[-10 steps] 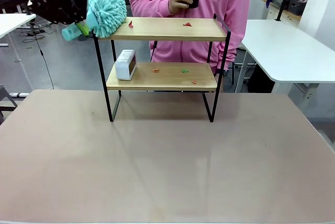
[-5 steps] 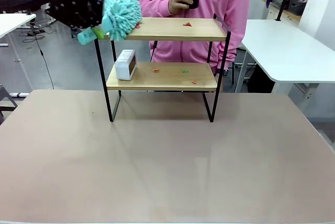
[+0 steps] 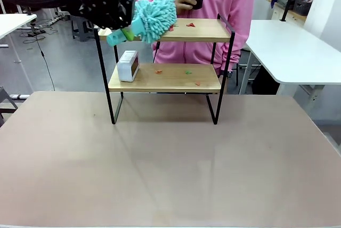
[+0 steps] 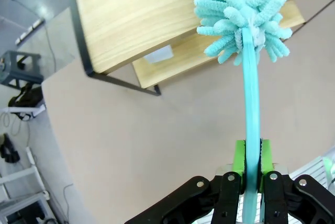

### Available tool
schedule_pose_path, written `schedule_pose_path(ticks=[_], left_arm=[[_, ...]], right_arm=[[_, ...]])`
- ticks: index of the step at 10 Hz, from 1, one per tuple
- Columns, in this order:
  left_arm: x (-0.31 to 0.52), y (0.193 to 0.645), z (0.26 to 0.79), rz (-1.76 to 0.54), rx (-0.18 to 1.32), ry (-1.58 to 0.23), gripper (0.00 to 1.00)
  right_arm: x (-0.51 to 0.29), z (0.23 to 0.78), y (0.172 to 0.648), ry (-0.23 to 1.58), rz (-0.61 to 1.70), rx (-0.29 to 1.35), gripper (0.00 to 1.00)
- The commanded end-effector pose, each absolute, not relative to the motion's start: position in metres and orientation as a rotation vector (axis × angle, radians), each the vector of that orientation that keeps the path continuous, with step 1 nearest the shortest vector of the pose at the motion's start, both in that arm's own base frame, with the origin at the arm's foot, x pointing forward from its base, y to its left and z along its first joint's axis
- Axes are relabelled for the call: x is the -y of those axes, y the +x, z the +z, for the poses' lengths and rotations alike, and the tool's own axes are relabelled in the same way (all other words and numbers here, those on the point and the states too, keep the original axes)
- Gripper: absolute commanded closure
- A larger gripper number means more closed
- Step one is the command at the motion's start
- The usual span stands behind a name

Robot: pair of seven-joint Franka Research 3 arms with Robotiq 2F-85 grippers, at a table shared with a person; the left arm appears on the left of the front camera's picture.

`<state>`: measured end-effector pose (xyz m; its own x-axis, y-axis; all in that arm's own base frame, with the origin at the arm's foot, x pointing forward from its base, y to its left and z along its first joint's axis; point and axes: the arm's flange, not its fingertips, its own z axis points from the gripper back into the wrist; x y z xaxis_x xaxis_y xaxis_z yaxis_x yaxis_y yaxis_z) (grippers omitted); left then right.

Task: Clean the shelf.
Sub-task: Clean the specific tier of the Shelf with the Duster once objects are removed.

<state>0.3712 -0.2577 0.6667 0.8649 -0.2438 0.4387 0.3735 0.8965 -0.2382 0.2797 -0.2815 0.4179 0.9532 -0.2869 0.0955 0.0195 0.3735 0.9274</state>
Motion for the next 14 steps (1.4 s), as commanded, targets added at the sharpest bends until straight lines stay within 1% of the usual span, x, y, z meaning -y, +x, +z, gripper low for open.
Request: schedule_pose_path(ticks=[1, 4, 7, 9, 10, 11, 12, 14], left_arm=[[0.273, 0.374, 0.672, -0.395, 0.391, -0.33, 1.0], [0.271, 0.383, 0.669, -0.515, 0.329, -0.315, 1.0], [0.251, 0.391, 0.677, -0.658, 0.287, -0.37, 1.0], [0.227, 0.392, 0.683, -0.848, 0.209, -0.45, 1.0], [0.216, 0.391, 0.682, -0.96, 0.15, -0.445, 1.0], [0.202, 0.389, 0.683, -1.096, 0.048, -0.472, 1.0], [0.187, 0.385, 0.688, -1.187, 0.029, -0.492, 1.0], [0.156, 0.382, 0.703, -1.267, -0.009, -0.596, 1.0]], right_arm=[[0.283, 0.419, 0.279, 1.173, -0.168, 0.269, 0.0], [0.283, 0.419, 0.279, 1.173, -0.168, 0.269, 0.0], [0.283, 0.419, 0.279, 1.173, -0.168, 0.269, 0.0], [0.283, 0.419, 0.279, 1.173, -0.168, 0.269, 0.0], [0.283, 0.419, 0.279, 1.173, -0.168, 0.269, 0.0], [0.283, 0.419, 0.279, 1.173, -0.168, 0.269, 0.0], [0.283, 0.419, 0.279, 1.173, -0.168, 0.269, 0.0], [0.283, 0.419, 0.279, 1.173, -0.168, 0.269, 0.0]])
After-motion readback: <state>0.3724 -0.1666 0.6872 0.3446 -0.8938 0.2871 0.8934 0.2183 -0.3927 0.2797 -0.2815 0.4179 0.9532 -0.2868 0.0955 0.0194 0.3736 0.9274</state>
